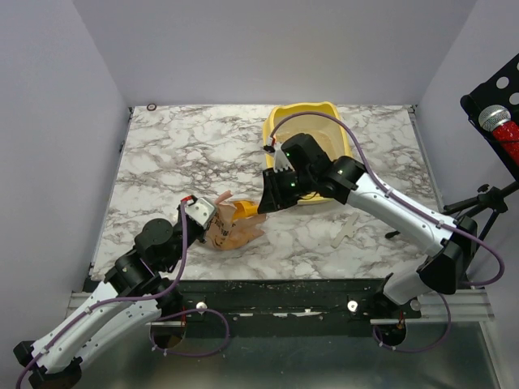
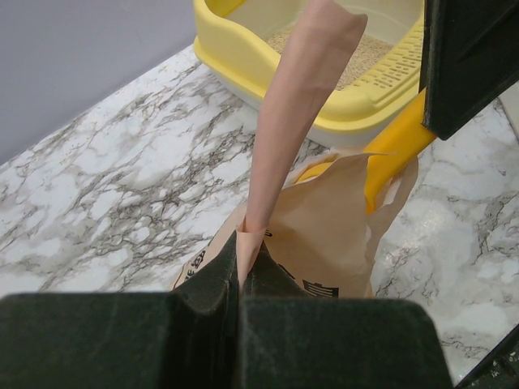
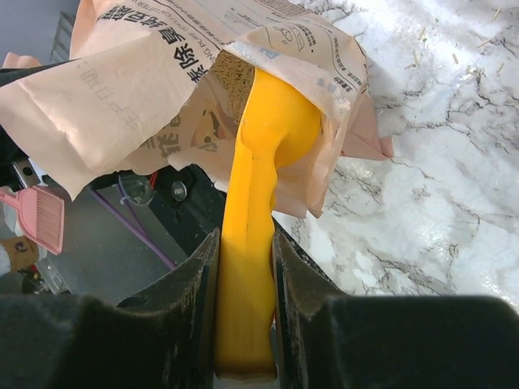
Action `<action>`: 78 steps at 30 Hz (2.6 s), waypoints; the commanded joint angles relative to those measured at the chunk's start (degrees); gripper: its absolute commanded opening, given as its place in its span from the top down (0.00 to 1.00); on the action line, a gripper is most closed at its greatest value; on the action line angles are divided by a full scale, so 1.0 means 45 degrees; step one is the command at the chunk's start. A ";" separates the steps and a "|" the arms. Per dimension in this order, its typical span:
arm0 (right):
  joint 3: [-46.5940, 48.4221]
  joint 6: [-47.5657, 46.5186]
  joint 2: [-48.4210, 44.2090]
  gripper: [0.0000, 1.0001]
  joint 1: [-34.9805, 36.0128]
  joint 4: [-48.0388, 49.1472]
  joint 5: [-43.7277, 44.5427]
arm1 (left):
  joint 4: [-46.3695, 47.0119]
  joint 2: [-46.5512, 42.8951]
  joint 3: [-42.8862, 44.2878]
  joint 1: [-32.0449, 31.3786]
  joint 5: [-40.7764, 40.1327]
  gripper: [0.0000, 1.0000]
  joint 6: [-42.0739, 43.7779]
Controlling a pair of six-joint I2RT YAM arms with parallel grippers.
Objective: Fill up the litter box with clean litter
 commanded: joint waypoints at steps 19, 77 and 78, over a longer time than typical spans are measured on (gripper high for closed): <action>0.3216 -0.0750 0.5069 1.00 -0.0238 -0.1382 -0.2966 | 0.1135 -0.0118 0.0465 -0.0047 0.0365 1.00 -0.0130; -1.0807 0.8588 -0.0319 1.00 -0.2698 2.2938 -0.7655 | 0.1467 -0.0254 0.0133 -0.0047 0.1087 1.00 0.0163; -1.1002 0.8588 -0.0514 1.00 -0.2815 2.2783 -0.7655 | 0.1486 -0.0274 0.0114 -0.0028 0.1146 1.00 0.0182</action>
